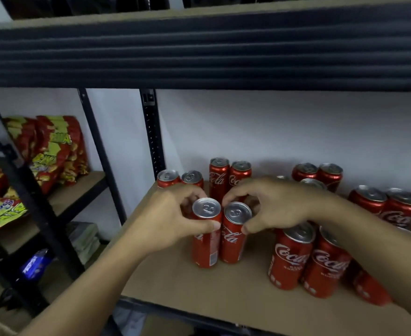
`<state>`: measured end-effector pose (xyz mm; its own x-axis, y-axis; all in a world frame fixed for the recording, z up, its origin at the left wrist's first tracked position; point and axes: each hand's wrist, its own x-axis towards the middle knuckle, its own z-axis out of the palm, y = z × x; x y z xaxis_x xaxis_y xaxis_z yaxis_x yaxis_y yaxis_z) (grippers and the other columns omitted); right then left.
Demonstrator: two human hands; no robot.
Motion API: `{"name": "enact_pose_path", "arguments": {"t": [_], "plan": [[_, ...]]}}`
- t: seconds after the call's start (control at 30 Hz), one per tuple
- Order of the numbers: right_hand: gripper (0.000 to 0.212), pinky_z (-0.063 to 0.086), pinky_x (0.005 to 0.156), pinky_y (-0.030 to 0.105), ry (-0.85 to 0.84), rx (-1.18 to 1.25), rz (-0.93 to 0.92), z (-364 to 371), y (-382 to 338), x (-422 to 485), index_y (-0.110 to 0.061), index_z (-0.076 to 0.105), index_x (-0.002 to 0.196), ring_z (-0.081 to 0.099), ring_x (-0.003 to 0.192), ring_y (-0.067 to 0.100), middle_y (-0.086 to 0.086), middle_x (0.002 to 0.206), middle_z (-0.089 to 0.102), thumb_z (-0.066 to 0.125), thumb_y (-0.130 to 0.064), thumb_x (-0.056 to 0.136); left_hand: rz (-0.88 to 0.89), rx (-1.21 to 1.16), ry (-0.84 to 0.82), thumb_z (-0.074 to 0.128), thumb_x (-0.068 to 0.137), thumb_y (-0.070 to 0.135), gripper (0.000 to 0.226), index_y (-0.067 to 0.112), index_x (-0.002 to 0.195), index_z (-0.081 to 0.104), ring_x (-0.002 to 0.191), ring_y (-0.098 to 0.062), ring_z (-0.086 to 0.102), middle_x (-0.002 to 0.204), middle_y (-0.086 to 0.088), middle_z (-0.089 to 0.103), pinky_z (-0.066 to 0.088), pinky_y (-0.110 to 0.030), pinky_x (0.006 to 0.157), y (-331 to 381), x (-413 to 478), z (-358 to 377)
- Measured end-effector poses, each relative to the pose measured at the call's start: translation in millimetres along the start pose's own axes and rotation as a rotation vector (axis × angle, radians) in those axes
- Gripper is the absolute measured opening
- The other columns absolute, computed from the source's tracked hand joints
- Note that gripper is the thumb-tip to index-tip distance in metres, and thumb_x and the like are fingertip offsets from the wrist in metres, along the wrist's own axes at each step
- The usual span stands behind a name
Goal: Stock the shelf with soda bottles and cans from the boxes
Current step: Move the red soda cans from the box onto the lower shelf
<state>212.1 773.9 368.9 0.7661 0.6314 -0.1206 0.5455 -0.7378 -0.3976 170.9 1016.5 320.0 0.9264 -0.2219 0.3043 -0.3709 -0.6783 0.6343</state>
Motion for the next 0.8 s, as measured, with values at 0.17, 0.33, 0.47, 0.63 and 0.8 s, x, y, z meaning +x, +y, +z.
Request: {"name": "enact_pose_path", "arguments": {"t": [0.17, 0.33, 0.47, 0.63, 0.8], "plan": [[0.056, 0.053, 0.100, 0.033, -0.046, 0.076, 0.009, -4, 12, 8, -0.045, 0.058, 0.131, 0.059, 0.114, -0.004, -0.028, 0.128, 0.058, 0.082, -0.027, 0.084, -0.025, -0.061, 0.016, 0.091, 0.066, 0.051, 0.038, 0.035, 0.095, 0.071, 0.087, -0.004, 0.069, 0.090, 0.017, 0.073, 0.057, -0.035, 0.079, -1, 10, 7], [0.065, 0.055, 0.093, 0.028, -0.083, 0.022, 0.007, -7, 11, 5, -0.051, 0.047, 0.138, 0.061, 0.108, -0.002, -0.028, 0.127, 0.059, 0.076, -0.019, 0.089, -0.028, -0.091, 0.028, 0.094, 0.064, 0.043, 0.040, 0.032, 0.094, 0.070, 0.085, -0.004, 0.067, 0.089, 0.015, 0.072, 0.052, -0.018, 0.071, -8, 16, 13], [0.073, 0.049, 0.089, 0.018, -0.063, 0.037, 0.010, -4, 9, -3, -0.054, 0.041, 0.142, 0.057, 0.109, -0.009, -0.033, 0.134, 0.053, 0.074, -0.014, 0.091, -0.037, -0.088, -0.043, 0.094, 0.065, 0.046, 0.041, 0.032, 0.093, 0.067, 0.082, -0.007, 0.068, 0.088, 0.012, 0.072, 0.056, -0.027, 0.072, -9, 19, 14], [0.090, 0.036, 0.089, 0.010, 0.071, -0.023, 0.004, 7, 4, -9, -0.051, 0.027, 0.151, 0.043, 0.118, -0.011, -0.028, 0.150, 0.040, 0.081, -0.052, 0.079, -0.022, -0.098, -0.040, 0.092, 0.066, 0.051, 0.048, 0.030, 0.098, 0.064, 0.088, -0.008, 0.069, 0.094, 0.010, 0.073, 0.058, -0.038, 0.078, -13, 15, 17], [0.091, 0.041, 0.095, 0.020, 0.155, -0.051, 0.056, 19, -2, -7, -0.046, 0.025, 0.154, 0.051, 0.123, 0.005, -0.016, 0.147, 0.048, 0.079, -0.050, 0.082, -0.026, -0.255, -0.297, 0.086, 0.079, 0.017, 0.077, 0.041, 0.142, 0.047, 0.127, -0.002, 0.056, 0.135, 0.021, 0.059, 0.049, -0.035, 0.108, -30, 3, 13]]}}
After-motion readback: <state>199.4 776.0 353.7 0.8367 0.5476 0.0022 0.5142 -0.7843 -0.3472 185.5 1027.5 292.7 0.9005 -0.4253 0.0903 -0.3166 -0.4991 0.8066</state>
